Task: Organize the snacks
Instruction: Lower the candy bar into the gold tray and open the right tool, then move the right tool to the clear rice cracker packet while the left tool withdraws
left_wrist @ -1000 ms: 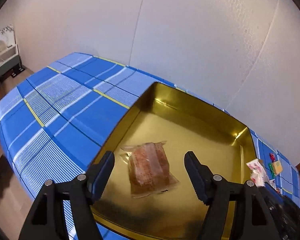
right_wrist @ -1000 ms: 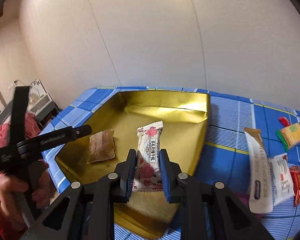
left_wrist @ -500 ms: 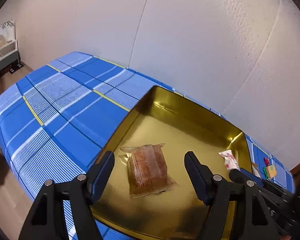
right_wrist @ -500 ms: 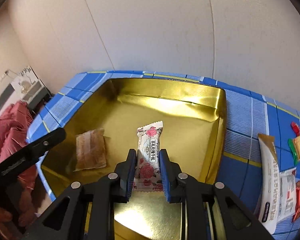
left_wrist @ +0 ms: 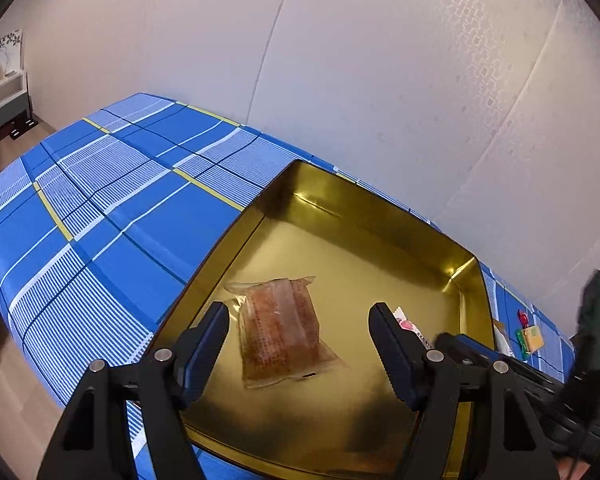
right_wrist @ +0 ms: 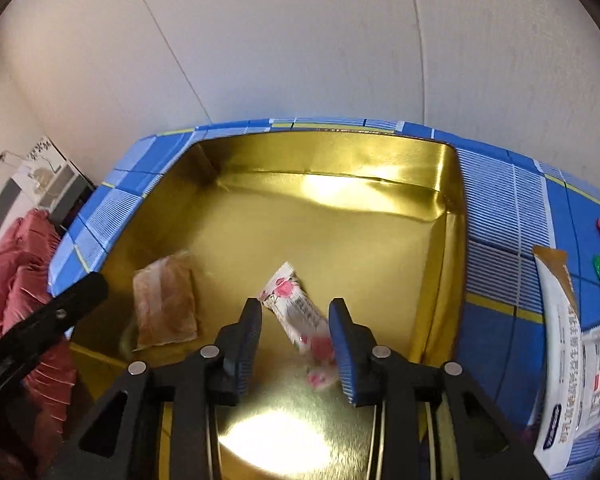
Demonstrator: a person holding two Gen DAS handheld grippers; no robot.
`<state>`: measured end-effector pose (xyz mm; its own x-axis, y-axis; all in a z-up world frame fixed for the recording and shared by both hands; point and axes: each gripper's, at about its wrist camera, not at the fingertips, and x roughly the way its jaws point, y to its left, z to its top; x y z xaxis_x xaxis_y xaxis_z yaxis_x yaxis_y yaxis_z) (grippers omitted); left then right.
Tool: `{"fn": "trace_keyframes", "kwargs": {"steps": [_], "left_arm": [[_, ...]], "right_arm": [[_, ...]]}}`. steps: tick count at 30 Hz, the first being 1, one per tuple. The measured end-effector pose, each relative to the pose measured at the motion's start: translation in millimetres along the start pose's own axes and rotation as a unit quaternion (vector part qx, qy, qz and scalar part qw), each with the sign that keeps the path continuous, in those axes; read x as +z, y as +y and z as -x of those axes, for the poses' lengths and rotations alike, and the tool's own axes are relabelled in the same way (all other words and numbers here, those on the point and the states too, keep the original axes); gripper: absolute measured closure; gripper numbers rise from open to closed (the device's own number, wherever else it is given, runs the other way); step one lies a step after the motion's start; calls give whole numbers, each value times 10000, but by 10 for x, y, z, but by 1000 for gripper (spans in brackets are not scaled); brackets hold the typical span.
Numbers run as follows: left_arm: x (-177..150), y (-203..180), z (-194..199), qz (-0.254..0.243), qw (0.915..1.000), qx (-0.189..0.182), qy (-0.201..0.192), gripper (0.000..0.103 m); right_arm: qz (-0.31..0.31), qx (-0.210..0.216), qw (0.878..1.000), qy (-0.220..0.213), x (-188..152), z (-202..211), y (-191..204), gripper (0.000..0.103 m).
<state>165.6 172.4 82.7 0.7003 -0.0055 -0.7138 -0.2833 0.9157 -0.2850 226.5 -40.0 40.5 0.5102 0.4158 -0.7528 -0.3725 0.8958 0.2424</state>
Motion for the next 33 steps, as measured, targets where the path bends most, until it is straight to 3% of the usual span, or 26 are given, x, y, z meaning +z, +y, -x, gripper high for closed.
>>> {"fn": "trace_keyframes", "kwargs": {"steps": [8, 15, 19, 23, 27, 33], "left_arm": [[-73, -182, -44, -229, 9997, -93, 82, 29], [-153, -414, -63, -550, 9982, -208, 108, 24], [-204, -543, -86, -693, 9972, -231, 129, 22], [-263, -663, -123, -792, 9961, -330, 191, 21], [-310, -791, -147, -916, 9947, -432, 200, 20], [-402, -1002, -149, -1082, 9919, -642, 187, 15]], "right_arm": [[248, -250, 9985, -420, -298, 513, -221, 68], [200, -508, 9948, -862, -649, 1015, -650, 68], [194, -961, 9890, -1111, -805, 1230, -911, 68], [-255, -1117, 9853, -1271, -989, 1331, -1203, 68], [-755, -1139, 9844, -1110, -1085, 1397, -1453, 68], [-867, -1424, 9786, -1207, -1239, 1589, -1625, 68]]}}
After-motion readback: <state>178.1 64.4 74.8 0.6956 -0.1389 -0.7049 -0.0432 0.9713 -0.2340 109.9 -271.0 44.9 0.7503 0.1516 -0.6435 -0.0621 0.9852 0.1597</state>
